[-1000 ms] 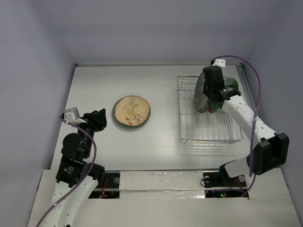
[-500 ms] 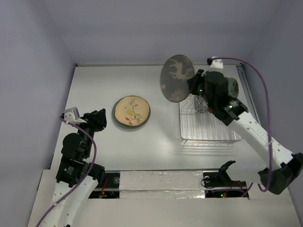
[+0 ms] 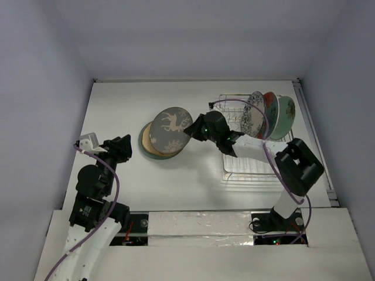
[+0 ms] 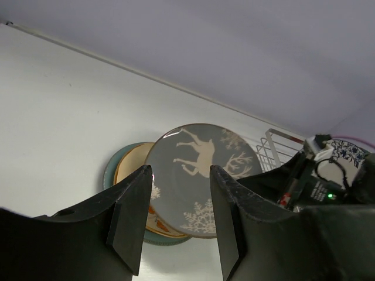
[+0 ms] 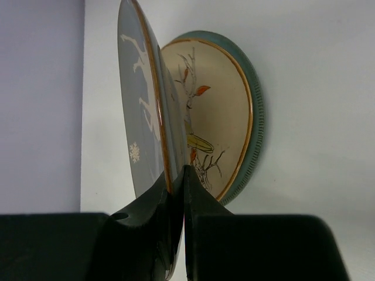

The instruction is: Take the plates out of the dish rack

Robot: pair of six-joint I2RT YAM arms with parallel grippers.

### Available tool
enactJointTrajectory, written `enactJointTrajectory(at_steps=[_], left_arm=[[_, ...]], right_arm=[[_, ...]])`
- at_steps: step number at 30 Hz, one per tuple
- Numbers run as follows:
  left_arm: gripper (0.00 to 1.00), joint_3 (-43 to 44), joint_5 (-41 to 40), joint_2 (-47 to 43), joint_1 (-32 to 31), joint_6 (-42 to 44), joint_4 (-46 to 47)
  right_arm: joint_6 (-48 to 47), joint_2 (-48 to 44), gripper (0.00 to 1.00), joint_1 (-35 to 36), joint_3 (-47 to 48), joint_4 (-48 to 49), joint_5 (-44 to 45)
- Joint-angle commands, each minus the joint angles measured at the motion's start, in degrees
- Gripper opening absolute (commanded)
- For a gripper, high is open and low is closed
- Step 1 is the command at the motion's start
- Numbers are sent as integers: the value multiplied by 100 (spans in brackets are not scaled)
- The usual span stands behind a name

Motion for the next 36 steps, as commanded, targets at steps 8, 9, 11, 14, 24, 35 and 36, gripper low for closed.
enactJointTrajectory(at_steps=[8,9,11,14,24,35,36], left_arm=[[41,-32,19,-44,35,2,278],[41,-23,19,-53,35,2,270],[41,-23,19,-53,35,2,270],[41,-32,19,-53,35,10,270],[41,-32,19,-114,35,10,269],[41,-23,19,-158,35,10,270],[41,-23,19,-158,35,2,278]], right_arm=[[1452,649,0,190,37,2583,-331],[1487,806,0,242,55,2618,-331],[1654,957,0,243,55,2767,-479],[1742,1142,0,304,64,2795,-542],[1453,1116,39,418,81,1945,-410],[-225,957,86,419,880,-605,328],[-348,992,87,419,1003,-1025,380]])
